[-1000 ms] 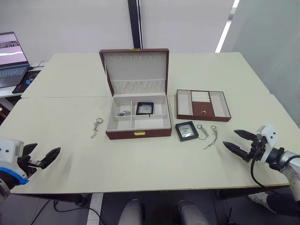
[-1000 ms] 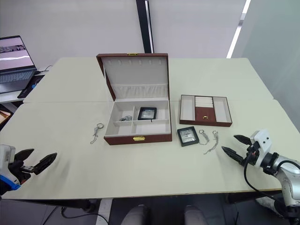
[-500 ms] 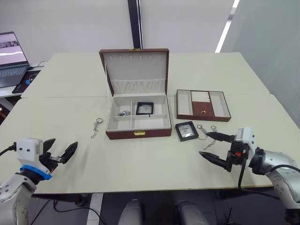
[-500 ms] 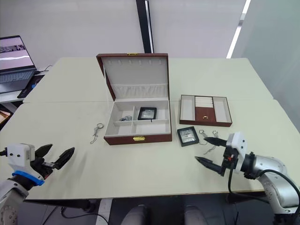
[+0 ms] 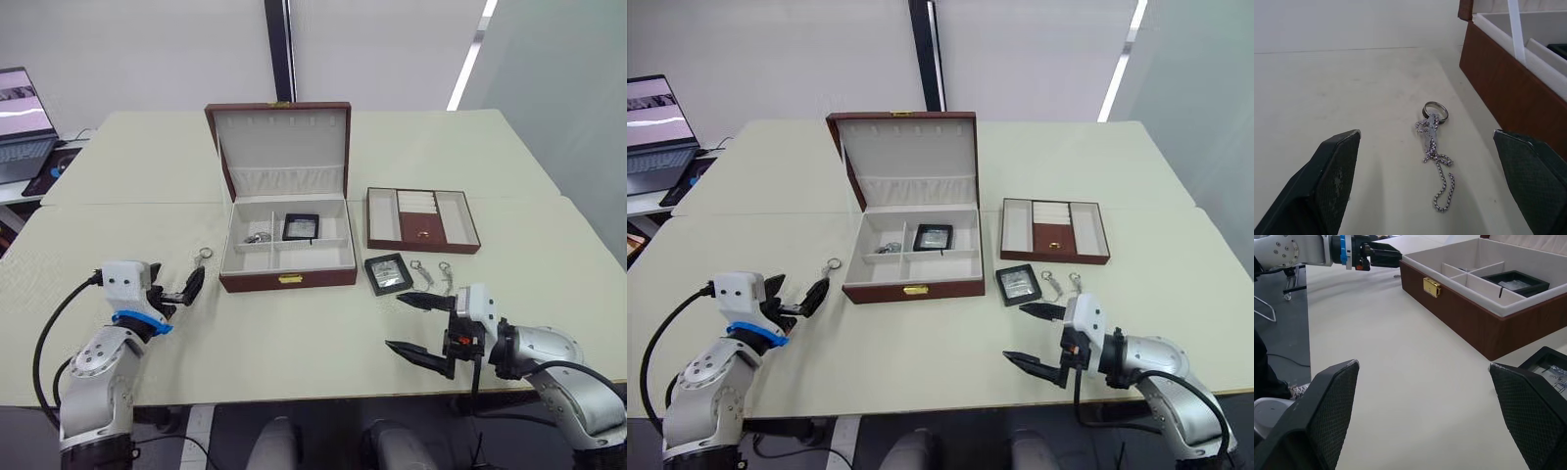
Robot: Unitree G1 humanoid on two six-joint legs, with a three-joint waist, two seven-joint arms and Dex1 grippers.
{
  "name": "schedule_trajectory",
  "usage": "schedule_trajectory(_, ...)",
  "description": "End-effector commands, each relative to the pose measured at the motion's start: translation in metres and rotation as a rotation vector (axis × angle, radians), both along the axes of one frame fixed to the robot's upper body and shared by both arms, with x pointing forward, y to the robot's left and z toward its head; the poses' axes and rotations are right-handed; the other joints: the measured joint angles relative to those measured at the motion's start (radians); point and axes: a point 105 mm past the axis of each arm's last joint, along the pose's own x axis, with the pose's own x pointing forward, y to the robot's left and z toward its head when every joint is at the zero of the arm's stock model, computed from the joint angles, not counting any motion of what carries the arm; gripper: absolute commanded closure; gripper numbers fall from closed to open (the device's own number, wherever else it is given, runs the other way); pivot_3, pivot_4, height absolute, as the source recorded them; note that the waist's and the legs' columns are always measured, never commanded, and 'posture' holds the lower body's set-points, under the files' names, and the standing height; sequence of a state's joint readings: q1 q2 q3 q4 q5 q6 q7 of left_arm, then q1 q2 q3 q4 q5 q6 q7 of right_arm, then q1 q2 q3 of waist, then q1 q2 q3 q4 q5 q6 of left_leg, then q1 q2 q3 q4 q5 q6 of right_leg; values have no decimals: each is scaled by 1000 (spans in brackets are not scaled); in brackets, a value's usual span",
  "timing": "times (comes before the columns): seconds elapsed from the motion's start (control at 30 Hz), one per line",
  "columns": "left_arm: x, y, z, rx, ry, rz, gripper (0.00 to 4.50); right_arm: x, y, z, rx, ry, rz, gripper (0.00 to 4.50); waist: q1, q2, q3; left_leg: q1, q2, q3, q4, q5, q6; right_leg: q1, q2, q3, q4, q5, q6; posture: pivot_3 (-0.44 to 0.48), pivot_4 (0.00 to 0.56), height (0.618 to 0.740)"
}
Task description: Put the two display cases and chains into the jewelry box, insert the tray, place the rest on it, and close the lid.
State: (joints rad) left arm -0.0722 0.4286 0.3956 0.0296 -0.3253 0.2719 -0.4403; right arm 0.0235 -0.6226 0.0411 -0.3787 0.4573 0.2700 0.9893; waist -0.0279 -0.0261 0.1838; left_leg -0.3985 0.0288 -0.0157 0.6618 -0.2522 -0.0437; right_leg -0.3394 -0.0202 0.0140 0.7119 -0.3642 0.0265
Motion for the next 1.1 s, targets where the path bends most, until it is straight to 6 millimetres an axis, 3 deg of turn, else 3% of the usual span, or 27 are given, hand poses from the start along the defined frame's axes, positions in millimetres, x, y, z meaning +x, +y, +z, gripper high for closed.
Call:
schedule_trajectory(0.03,12,-4,-3,15,4,1,19,3,3,8,9,-42,-5,0,1,0,0,0,0,0,0,0,0,0,0,0,0,0,0,0,150,740)
schedule_trajectory(0.27,32,-15,-16,-1,45,-38,19,6,6,12,14,-54,-22,0,2,0,0,0,0,-1,0,0,0,0,0,-1,0,0,0,0,150,740)
schedule_trajectory(0.63,33,-13,-36,9,115,-40,19,5,4,12,14,-48,-33,0,2,5,-3,2,0,-1,0,0,0,3,0,-1,0,0,0,0,150,740)
schedule_trajectory(1.1,30,-11,-38,-19,115,-16,4387,6,1,9,13,-42,-41,0,2,6,-4,3,0,-1,0,0,0,3,0,-1,0,0,0,0,150,740)
